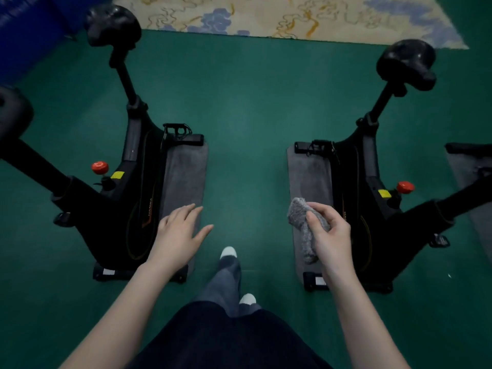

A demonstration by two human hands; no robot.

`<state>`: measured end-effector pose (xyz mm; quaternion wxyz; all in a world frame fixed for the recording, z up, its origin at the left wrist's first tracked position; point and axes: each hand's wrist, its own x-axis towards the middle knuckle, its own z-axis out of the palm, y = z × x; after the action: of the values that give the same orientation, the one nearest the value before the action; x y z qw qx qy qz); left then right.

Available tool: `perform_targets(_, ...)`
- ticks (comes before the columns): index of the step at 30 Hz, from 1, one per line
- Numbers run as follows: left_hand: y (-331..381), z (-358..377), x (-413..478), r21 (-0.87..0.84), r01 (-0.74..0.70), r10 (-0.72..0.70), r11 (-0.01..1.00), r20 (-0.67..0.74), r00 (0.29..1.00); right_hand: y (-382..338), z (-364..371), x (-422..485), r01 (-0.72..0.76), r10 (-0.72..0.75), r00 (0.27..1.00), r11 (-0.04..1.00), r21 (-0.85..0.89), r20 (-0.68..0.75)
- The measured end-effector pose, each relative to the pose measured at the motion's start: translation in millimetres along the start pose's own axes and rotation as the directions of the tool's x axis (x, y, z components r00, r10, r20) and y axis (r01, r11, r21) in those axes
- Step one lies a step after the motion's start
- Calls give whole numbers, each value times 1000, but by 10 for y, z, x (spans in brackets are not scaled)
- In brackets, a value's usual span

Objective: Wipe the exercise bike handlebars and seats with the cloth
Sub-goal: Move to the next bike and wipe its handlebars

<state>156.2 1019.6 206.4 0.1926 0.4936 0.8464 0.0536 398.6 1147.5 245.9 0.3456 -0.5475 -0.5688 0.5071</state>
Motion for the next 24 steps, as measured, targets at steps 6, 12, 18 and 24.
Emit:
perform_targets(6, -152, -78, 523, -52, 123, -125, 991, -24, 992, -217, 433, 760, 67, -59, 991, 996, -65, 118)
perform_targets(12, -308, -287, 1251, -110, 221, -227, 969, -45, 973, -538, 979, 1610, 130, -97, 962, 984, -119, 254)
perform_targets(18, -372, -527, 1684, -130, 279, -291, 951, -83, 953, -833, 1489, 2186, 154, -112, 928, 984, -93, 354)
perform_targets(24, -497, -640, 1848, -195, 435, -458, 879, -96, 884, -1083, 2093, 2646, 216, -137, 833, 973, -87, 535)
